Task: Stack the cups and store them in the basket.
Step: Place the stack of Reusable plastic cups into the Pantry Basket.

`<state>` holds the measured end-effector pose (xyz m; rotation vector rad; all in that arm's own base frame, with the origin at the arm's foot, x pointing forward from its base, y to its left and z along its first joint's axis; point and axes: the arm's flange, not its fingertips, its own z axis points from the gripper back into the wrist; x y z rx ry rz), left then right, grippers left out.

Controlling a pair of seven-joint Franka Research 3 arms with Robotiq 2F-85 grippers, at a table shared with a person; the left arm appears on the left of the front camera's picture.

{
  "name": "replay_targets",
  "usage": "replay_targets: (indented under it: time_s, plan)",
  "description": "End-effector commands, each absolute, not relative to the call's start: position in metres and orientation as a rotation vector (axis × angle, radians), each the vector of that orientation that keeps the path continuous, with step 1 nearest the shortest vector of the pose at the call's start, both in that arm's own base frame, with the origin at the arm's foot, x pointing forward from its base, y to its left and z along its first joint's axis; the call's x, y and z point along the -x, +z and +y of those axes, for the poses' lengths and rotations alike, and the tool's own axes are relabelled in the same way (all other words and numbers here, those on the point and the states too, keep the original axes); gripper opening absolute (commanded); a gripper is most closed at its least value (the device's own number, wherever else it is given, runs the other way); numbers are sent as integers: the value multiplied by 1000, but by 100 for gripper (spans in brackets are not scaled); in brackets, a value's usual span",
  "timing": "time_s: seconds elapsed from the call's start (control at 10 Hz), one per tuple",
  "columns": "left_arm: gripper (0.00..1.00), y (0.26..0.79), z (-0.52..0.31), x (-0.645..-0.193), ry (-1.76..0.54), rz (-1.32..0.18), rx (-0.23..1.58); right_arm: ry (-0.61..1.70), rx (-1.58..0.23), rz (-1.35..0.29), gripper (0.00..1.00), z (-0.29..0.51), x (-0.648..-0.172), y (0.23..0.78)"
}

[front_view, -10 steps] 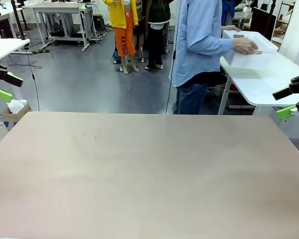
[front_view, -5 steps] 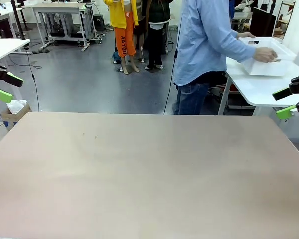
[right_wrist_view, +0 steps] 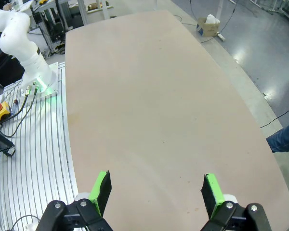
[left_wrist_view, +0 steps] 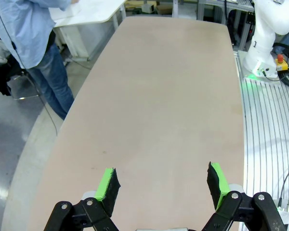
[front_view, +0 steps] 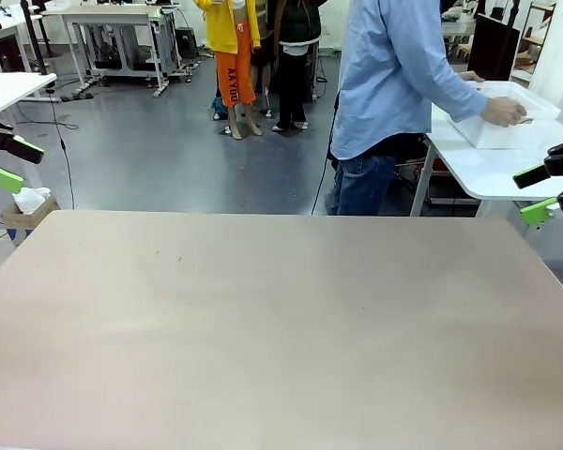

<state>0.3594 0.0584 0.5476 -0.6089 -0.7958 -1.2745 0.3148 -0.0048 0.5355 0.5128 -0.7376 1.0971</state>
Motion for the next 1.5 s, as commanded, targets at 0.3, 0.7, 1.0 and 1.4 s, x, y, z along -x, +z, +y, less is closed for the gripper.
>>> replay_targets:
  time_s: [0.3,0.7,1.0,1.4]
  plan:
    - [95,551,58,-360,-1270,-797,621,1094,-505,-739,100,-4,-315,536]
    - [95,551,58,-360,-1270,-797,621,1094,-505,-739,100,-4,-315,536]
    - [95,551,58,-360,-1270,-797,621,1094,-505,-739,100,-4,-315,536]
    - [95,551,58,-360,-1270,-797,621,1094,-505,-739,100,-4,-315,536]
